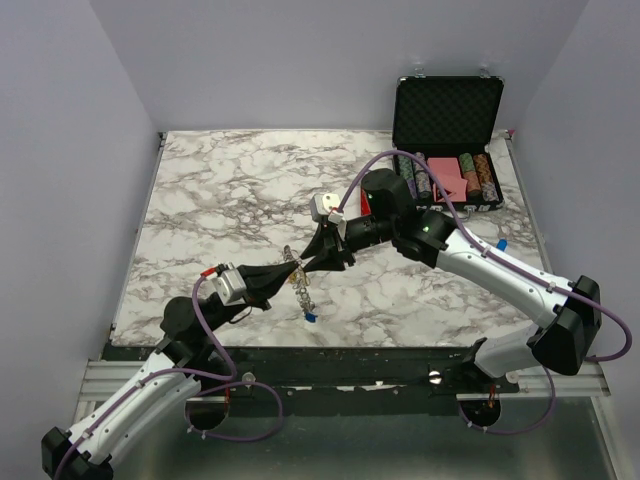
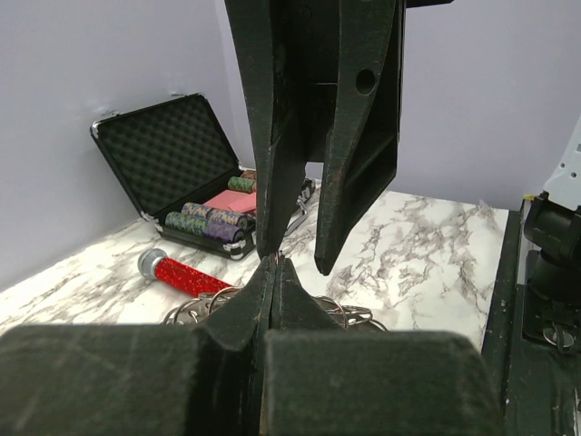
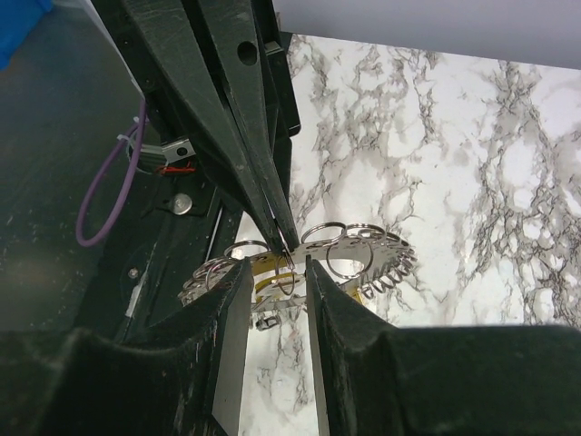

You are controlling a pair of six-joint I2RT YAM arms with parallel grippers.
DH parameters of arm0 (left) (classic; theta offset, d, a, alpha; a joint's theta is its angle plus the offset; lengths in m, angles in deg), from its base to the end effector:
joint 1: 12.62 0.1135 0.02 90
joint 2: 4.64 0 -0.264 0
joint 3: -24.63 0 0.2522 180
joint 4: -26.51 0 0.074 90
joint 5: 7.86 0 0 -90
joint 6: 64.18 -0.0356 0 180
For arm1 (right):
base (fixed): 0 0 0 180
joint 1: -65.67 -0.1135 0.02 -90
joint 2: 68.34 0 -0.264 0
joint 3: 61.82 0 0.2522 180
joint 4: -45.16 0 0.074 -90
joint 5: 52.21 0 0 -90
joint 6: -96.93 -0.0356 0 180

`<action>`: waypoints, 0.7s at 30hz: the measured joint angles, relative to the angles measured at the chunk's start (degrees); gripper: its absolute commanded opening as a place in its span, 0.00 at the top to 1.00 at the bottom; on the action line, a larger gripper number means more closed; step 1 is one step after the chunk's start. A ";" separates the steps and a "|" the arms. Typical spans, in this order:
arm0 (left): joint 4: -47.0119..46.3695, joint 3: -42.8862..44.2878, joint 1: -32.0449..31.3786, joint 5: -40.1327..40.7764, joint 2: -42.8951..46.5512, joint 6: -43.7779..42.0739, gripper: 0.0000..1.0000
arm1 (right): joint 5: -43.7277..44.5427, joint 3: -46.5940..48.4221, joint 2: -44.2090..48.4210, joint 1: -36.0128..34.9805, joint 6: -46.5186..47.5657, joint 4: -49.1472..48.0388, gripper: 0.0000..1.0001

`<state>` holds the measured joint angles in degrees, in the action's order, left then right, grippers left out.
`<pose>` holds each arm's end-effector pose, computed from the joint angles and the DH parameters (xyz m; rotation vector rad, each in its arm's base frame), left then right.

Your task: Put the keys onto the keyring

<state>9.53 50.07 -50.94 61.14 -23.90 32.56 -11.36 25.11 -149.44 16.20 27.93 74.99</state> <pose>0.0863 -0.0845 0.2699 0.6494 1.0606 -0.9002 0.1868 0.2599 0.3604 -1.5854 1.2487 1.1664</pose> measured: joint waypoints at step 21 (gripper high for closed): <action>-0.96 -0.17 0.00 -0.33 0.15 0.44 1.00 | -0.50 0.28 -0.24 0.00 -0.66 -1.40 0.75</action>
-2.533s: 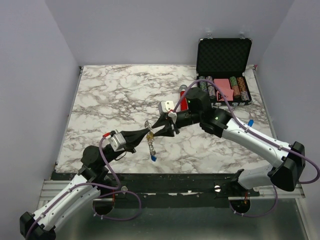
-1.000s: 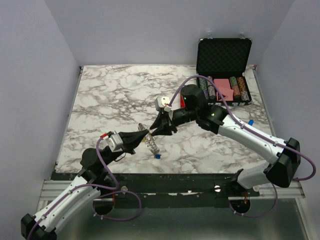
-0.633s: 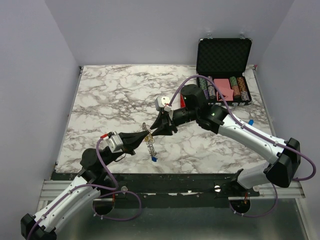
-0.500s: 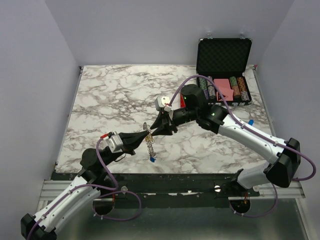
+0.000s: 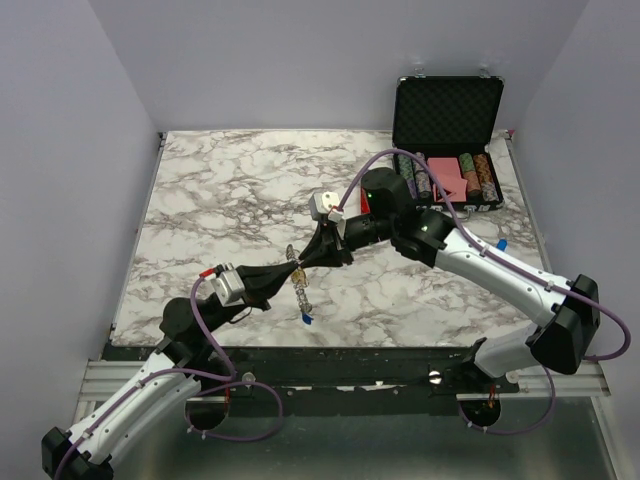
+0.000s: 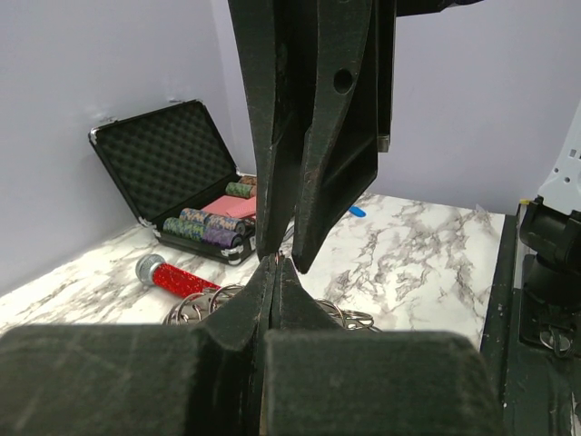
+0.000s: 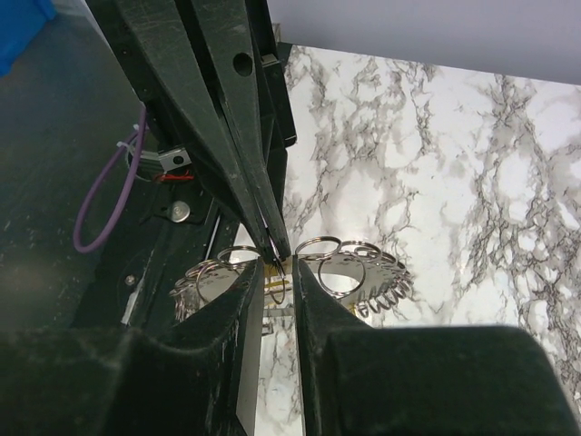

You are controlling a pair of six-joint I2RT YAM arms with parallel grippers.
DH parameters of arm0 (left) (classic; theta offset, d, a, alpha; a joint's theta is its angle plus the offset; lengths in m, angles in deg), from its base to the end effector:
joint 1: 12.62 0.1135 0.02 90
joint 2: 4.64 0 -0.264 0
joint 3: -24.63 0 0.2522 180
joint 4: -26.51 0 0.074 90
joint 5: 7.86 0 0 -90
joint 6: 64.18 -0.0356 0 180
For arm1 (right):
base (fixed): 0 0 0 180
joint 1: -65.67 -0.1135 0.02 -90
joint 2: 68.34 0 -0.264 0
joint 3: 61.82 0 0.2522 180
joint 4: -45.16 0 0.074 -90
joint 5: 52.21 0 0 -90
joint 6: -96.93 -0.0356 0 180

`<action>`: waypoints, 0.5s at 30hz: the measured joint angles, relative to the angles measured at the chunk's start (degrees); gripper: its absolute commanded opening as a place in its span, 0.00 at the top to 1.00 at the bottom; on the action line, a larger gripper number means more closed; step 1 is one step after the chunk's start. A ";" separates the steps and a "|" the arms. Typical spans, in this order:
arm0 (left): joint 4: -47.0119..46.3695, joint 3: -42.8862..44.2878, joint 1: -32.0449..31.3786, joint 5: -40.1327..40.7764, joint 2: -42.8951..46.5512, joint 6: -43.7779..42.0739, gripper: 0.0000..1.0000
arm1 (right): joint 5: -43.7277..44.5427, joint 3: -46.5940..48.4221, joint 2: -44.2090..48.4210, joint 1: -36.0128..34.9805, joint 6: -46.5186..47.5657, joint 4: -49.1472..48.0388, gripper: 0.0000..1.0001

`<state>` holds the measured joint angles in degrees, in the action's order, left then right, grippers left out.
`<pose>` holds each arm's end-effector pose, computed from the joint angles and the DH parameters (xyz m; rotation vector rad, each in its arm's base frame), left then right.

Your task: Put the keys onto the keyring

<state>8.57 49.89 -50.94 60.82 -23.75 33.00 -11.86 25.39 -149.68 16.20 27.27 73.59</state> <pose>0.0854 -0.0840 0.2707 0.6473 1.0456 -0.9095 0.1878 0.2614 0.3631 -1.5764 1.2289 1.1757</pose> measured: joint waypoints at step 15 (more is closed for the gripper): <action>-0.28 -0.17 0.02 0.02 0.11 0.24 1.00 | -1.14 0.00 -1.18 0.04 -0.31 -0.55 1.00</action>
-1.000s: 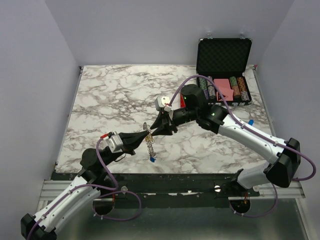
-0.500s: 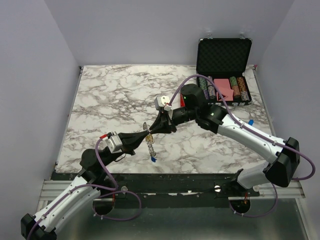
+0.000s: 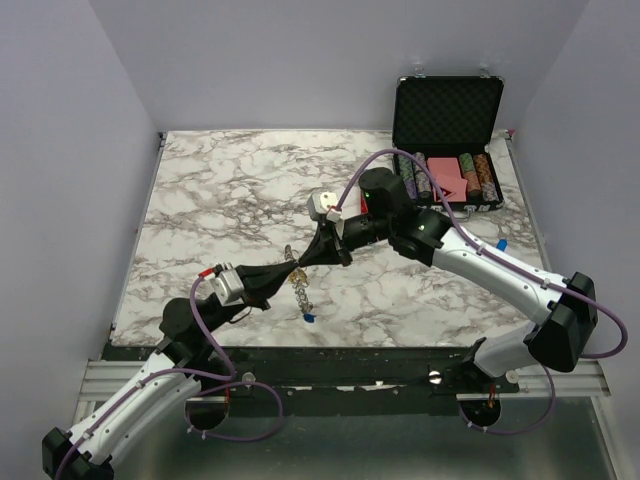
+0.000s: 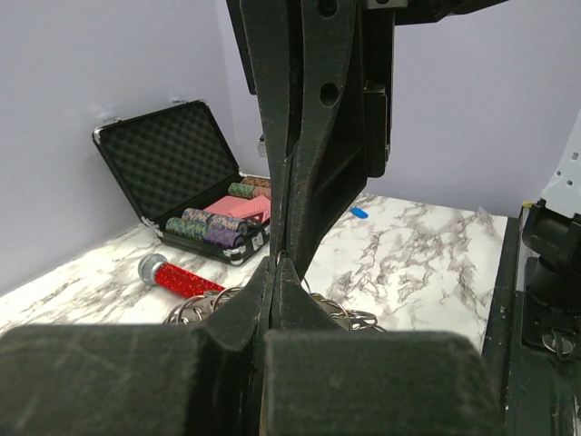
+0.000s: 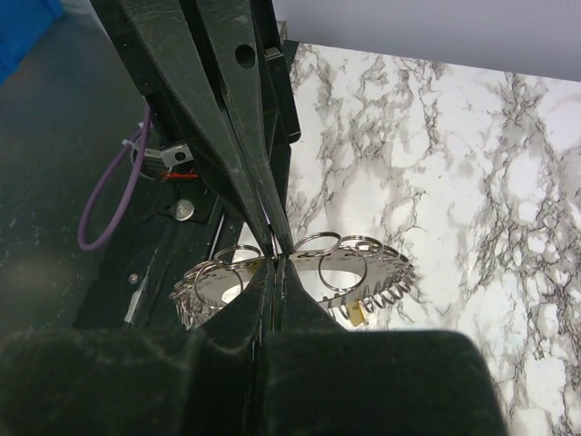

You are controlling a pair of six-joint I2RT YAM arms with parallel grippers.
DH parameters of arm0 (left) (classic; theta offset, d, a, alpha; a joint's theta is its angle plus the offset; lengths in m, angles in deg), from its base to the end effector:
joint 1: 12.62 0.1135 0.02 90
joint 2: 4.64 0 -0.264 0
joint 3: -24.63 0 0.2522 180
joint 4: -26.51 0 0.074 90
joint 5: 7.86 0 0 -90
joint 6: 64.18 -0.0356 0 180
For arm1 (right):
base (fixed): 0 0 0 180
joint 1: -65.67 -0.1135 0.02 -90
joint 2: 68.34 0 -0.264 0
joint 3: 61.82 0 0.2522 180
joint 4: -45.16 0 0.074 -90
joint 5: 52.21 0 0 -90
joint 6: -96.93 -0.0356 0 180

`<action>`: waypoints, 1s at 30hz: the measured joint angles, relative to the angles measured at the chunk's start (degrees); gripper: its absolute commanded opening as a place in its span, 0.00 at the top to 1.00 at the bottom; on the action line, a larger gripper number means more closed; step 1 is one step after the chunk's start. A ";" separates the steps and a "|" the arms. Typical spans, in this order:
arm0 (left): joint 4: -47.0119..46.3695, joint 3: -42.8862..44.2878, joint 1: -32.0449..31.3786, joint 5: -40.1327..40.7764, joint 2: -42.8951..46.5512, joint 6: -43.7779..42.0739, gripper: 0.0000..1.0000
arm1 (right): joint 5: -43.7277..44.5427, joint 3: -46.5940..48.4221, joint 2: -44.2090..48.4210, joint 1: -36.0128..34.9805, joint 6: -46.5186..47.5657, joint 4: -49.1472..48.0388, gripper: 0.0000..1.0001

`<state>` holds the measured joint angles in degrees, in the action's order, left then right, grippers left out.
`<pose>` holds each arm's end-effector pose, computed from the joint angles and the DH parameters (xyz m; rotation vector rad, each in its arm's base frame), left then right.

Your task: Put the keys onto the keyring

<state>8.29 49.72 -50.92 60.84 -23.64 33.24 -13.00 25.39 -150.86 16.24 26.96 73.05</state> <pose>0.0852 -0.0838 0.2703 0.6440 1.0436 -0.9125 0.1909 0.2653 0.3579 -1.5850 1.2334 1.2008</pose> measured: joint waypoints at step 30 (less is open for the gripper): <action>29.83 15.89 -0.07 -1.84 0.33 -3.34 0.05 | 16.61 29.53 -12.28 0.04 36.15 54.73 1.00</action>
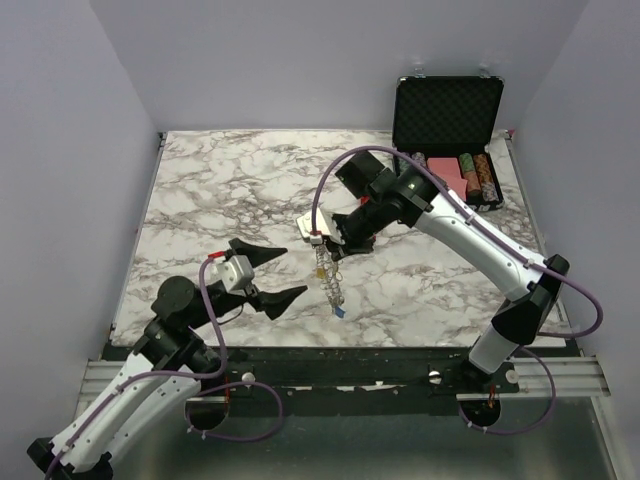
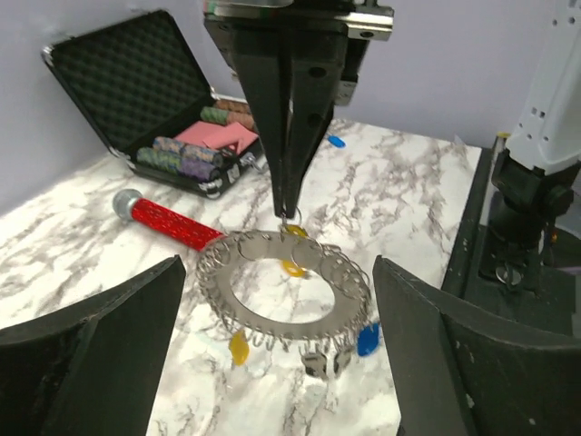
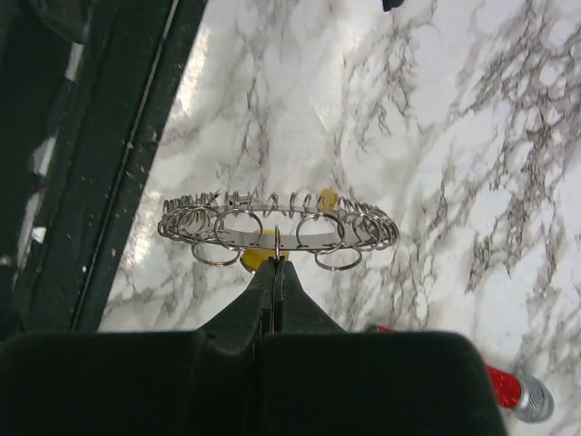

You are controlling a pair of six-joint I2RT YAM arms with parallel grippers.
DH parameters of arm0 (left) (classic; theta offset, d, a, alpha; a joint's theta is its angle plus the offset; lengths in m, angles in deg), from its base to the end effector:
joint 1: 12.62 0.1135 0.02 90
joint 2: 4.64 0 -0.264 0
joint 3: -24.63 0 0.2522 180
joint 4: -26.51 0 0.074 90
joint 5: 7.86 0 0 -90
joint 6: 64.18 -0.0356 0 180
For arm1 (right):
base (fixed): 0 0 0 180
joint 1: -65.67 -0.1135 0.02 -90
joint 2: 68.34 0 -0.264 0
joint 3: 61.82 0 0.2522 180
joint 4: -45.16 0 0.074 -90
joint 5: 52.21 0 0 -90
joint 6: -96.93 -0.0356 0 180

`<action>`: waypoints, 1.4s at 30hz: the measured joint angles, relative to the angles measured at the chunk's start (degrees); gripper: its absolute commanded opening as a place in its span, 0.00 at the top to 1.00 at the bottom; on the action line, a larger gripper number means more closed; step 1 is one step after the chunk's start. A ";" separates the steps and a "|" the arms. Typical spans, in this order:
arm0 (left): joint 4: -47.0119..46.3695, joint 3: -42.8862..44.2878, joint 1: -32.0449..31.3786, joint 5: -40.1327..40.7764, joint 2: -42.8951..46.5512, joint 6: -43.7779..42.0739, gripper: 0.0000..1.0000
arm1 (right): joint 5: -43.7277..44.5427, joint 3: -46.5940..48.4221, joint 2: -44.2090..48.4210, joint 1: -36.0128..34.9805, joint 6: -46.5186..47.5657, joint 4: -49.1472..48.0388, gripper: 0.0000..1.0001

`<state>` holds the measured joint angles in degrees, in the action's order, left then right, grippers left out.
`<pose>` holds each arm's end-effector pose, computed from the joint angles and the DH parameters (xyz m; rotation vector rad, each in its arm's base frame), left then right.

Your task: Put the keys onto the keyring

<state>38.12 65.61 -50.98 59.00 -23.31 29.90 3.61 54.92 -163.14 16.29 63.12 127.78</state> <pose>0.0761 -0.0781 0.3136 0.7517 1.2503 -0.8889 0.1975 0.2610 0.3806 -2.1184 1.3556 0.7304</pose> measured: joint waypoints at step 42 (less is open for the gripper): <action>-34.93 -3.13 -10.88 10.23 -35.56 -10.54 0.64 | 13.97 4.68 -1.42 -0.44 5.01 7.74 0.99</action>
<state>3.19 62.48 -61.87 69.23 -58.88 19.36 17.58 59.60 -164.56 15.85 68.12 135.51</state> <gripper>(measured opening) 0.373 0.006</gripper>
